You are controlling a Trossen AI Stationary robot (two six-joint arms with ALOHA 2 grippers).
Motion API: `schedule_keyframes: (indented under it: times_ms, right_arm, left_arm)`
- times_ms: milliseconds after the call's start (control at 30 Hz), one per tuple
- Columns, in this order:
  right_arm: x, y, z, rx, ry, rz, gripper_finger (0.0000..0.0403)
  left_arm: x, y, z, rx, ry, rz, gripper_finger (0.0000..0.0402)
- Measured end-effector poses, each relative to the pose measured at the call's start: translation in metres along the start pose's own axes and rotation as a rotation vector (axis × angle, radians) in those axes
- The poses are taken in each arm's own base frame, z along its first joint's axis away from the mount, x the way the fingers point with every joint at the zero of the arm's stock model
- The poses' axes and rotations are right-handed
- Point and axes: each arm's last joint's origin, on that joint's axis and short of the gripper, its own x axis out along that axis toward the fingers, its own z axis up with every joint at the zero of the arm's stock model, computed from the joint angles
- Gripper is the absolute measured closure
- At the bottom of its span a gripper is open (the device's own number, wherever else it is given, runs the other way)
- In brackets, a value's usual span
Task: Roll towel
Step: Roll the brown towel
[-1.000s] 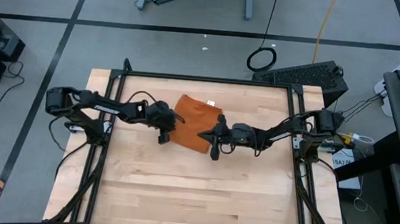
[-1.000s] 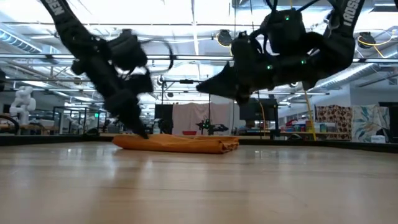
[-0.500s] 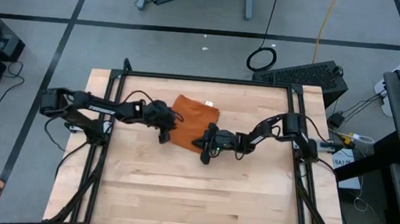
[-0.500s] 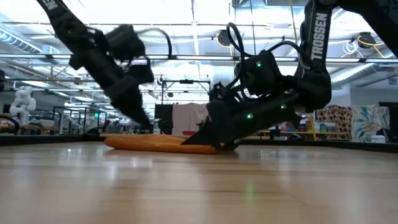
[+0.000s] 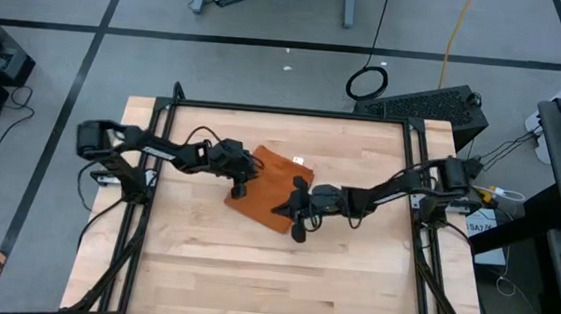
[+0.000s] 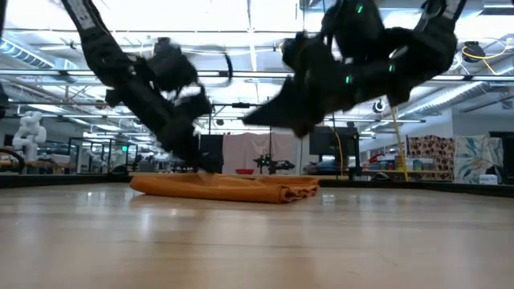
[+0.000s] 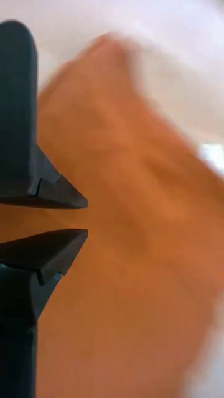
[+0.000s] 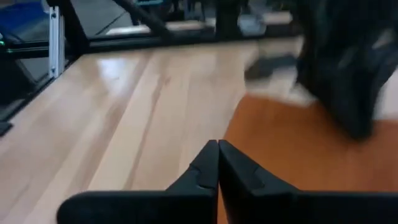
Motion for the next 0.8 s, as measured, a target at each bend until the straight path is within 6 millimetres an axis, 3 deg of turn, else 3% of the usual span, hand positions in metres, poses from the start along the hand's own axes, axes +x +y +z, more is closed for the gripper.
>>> schedule_keyframes:
  times_ms: [133,300,467,600,700,800]
  right_arm:
    - [-0.004,-0.002,0.01,-0.095,-0.053,-0.161,0.0403]
    - [0.001,-0.028,-0.003,-0.11,-0.015,-0.416,0.0403]
    - [0.013,-0.066,-0.035,0.056,0.028,-0.438,0.0403]
    - [0.02,-0.08,-0.066,0.164,0.088,-0.463,0.0403]
    - [0.022,-0.081,-0.07,0.199,0.076,-0.457,0.0403]
    - [0.02,-0.075,-0.062,0.19,0.07,-0.442,0.0403]
  left_arm:
    - [0.013,0.008,-0.014,-0.052,0.079,0.013,0.0332]
    - [0.01,0.008,-0.013,-0.086,0.076,-0.026,0.0332]
    - [-0.01,0.0,0.007,-0.055,-0.037,-0.071,0.0332]
    - [-0.02,-0.002,0.022,-0.024,-0.156,-0.066,0.0332]
    - [-0.019,-0.001,0.027,0.003,-0.213,-0.058,0.0332]
    - [-0.008,0.002,0.015,0.004,-0.126,-0.054,0.0332]
